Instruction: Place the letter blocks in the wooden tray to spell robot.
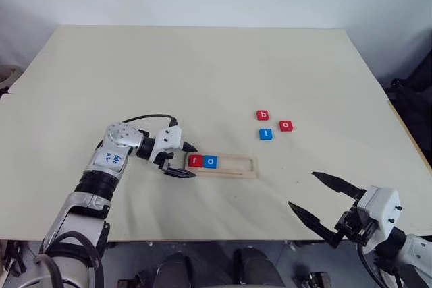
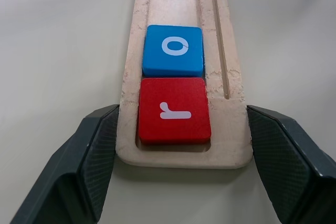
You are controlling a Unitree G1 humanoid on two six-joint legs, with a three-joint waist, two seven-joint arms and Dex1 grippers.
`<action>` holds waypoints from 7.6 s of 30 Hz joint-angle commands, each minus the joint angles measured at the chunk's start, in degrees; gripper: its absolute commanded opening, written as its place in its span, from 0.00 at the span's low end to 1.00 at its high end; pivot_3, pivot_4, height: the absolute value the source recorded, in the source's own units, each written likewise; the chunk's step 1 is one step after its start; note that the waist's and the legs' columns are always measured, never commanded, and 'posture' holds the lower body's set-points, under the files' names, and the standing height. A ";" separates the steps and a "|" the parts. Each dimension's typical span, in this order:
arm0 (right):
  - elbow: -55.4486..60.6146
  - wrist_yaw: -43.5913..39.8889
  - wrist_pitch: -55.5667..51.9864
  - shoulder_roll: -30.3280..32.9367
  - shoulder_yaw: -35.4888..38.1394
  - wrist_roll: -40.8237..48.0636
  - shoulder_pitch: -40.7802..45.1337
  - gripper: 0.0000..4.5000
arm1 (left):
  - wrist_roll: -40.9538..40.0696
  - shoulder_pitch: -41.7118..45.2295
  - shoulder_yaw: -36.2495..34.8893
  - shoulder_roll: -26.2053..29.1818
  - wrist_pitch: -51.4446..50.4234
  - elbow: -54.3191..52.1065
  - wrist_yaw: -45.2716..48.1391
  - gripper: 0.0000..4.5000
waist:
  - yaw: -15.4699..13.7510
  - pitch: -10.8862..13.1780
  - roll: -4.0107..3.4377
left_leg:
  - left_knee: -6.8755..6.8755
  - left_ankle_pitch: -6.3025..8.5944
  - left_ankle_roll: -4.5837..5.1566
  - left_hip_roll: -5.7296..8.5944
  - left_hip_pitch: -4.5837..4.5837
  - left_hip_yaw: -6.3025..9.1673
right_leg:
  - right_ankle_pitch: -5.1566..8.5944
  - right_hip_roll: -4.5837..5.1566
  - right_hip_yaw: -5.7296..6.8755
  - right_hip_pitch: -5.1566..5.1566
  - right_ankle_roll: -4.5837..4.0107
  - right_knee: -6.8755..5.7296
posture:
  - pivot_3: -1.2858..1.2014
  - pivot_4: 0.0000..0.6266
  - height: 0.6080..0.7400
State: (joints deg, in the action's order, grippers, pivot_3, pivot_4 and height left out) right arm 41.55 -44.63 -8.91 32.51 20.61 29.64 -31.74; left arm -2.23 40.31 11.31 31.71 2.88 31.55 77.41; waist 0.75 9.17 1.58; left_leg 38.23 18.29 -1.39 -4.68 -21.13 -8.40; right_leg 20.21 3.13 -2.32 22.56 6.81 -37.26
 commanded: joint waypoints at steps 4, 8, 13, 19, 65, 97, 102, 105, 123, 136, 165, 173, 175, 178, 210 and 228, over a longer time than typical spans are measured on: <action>0.02 -0.37 1.07 0.60 1.81 0.49 0.91 1.00 | 0.48 -0.81 0.40 0.07 0.28 -0.17 -1.58 0.75 | -0.14 0.00 0.00 | 0.01 0.00 0.00 0.01 0.00 -0.01 | 0.00 0.00 -0.01 0.00 0.00 0.00 | 0.52 0.24 1.00; -0.34 -0.73 0.82 0.98 2.42 0.69 1.05 1.00 | 0.16 -0.46 0.73 -0.20 -0.93 0.04 -1.04 0.75 | -0.50 0.00 0.00 | 0.02 0.00 0.00 0.02 0.00 -0.01 | 0.00 0.00 -0.02 0.00 0.00 0.01 | 0.52 0.24 1.00; -0.30 -0.65 0.96 0.30 2.95 0.55 -0.30 1.00 | -1.89 -1.69 -1.44 0.62 -1.43 -1.27 -1.42 0.99 | -0.53 0.00 0.00 | 0.02 0.00 0.00 0.02 0.00 -0.02 | 0.00 0.00 -0.04 0.00 0.00 0.01 | 0.52 0.24 1.00; -1.67 0.63 1.91 -1.37 5.79 0.54 -1.86 1.00 | -9.42 -3.90 -8.89 2.78 0.76 -1.27 0.40 0.99 | -0.44 0.00 0.00 | 0.02 0.01 0.00 0.01 -0.01 -0.02 | 0.00 0.00 -0.05 0.02 0.00 0.00 | 0.52 0.24 1.00; -27.99 24.99 -31.80 -1.34 -12.00 -6.10 49.26 1.00 | -24.51 -24.98 -19.36 3.43 -11.28 -31.48 -11.93 0.99 | 1.21 0.05 -0.11 | -0.01 0.04 -0.11 -0.07 -0.07 -0.18 | 0.02 -0.01 -0.25 0.28 -0.04 -0.15 | 0.52 0.24 1.00; -22.47 26.06 -41.29 -5.01 -16.94 -8.23 54.98 1.00 | -24.01 -26.95 -20.40 3.93 -10.42 -32.64 -13.92 0.99 | 1.23 0.05 -0.12 | -0.09 0.05 -0.12 -0.06 -0.19 -0.19 | 0.02 0.04 -0.31 0.50 -0.04 -0.13 | 0.52 0.24 1.00; -21.37 26.12 -41.84 -4.76 -16.59 -8.18 54.66 1.00 | -24.00 -26.97 -20.53 4.15 -10.37 -32.56 -14.00 0.99 | 1.19 0.05 -0.12 | -0.09 0.05 -0.12 -0.05 -0.25 -0.19 | 0.02 0.06 -0.41 0.67 -0.03 -0.17 | 0.52 0.24 1.00; -20.69 26.22 -42.24 -4.72 -16.32 -8.18 54.53 1.00 | -24.00 -26.99 -20.53 4.10 -10.32 -32.54 -14.22 0.99 | 1.19 0.05 -0.12 | -0.09 0.05 -0.12 -0.05 -0.29 -0.19 | 0.02 0.05 -0.45 0.76 -0.03 -0.20 | 0.52 0.24 1.00; -29.08 32.38 -46.86 -10.54 -20.48 -12.35 65.95 1.00 | -24.01 -25.83 -19.94 3.69 -10.22 -31.99 -14.58 0.99 | 2.57 0.05 -0.12 | -0.12 0.05 -0.12 -0.08 -0.32 -0.20 | 0.02 0.00 -0.61 0.95 -0.03 -0.30 | 0.52 0.24 1.00; -54.65 41.55 -37.35 -23.70 -22.43 -21.57 77.58 1.00 | -24.01 -25.48 -19.23 3.17 -10.51 -32.55 -14.97 0.99 | 4.27 0.07 -0.14 | -0.14 0.03 -0.16 -0.08 -0.38 -0.29 | 0.02 0.02 -0.68 1.10 -0.03 -0.41 | 0.52 0.24 1.00; -31.02 35.58 -50.96 -21.97 -17.95 -14.53 74.75 0.34 | -23.65 -23.02 -17.72 3.28 -10.31 -30.04 -12.98 1.00 | 5.39 0.14 -0.25 | -0.23 -0.01 -0.23 -0.15 -0.51 -0.19 | 0.01 0.16 -0.56 1.13 -0.01 -0.52 | 0.52 0.24 1.00; -0.69 38.83 -73.22 -20.62 -11.16 -12.44 54.45 0.34 | -22.93 -17.92 -15.43 2.96 -8.99 -24.27 -9.35 1.00 | 4.27 0.13 -0.23 | -0.24 -0.01 -0.23 -0.07 -0.53 -0.21 | 0.01 0.04 -0.62 1.16 -0.01 -0.29 | 0.52 0.24 1.00; 2.19 40.07 -74.11 -21.88 -10.55 -13.34 50.05 0.34 | -22.81 -16.81 -14.83 2.93 -8.79 -23.03 -8.39 1.00 | 4.00 0.12 -0.21 | -0.22 -0.02 -0.24 -0.09 -0.50 -0.21 | 0.01 -0.06 -0.66 1.16 -0.01 -0.32 | 0.52 0.24 1.00; 2.32 43.36 -71.47 -23.48 -11.76 -16.11 45.72 0.34 | -22.69 -15.48 -14.10 2.95 -8.74 -21.89 -7.20 1.00 | 3.93 0.12 -0.21 | -0.24 -0.02 -0.26 -0.10 -0.50 -0.21 | 0.01 -0.16 -0.72 1.15 -0.02 -0.28 | 0.52 0.24 1.00; -34.68 -26.69 1.66 16.96 -2.17 -8.98 28.64 1.00 | -25.15 -23.07 -16.93 5.98 -12.66 -30.77 -7.46 1.00 | 2.40 0.32 -0.03 | -0.14 0.19 -0.11 -0.09 0.08 -0.15 | -0.08 -0.58 -1.08 0.25 0.12 0.35 | 0.52 0.24 1.00; -70.52 -35.78 8.89 11.62 -30.51 -25.13 69.26 1.00 | -26.14 -25.15 -16.31 4.81 -14.94 -35.14 -9.71 1.00 | 2.72 0.57 -0.43 | 0.27 0.18 -0.15 -0.17 0.04 -0.29 | -0.07 -0.48 -1.06 0.41 0.12 -0.06 | 0.52 0.24 1.00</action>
State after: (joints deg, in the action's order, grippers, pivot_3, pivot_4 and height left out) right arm -27.98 -79.98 -0.89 44.30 -9.82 4.76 36.77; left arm -27.05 15.44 -3.99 36.34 -11.96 -1.58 68.12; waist 3.46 9.74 1.15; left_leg 38.50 18.47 -1.54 -4.87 -21.10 -8.67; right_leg 20.15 2.64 -3.38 23.01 6.90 -37.39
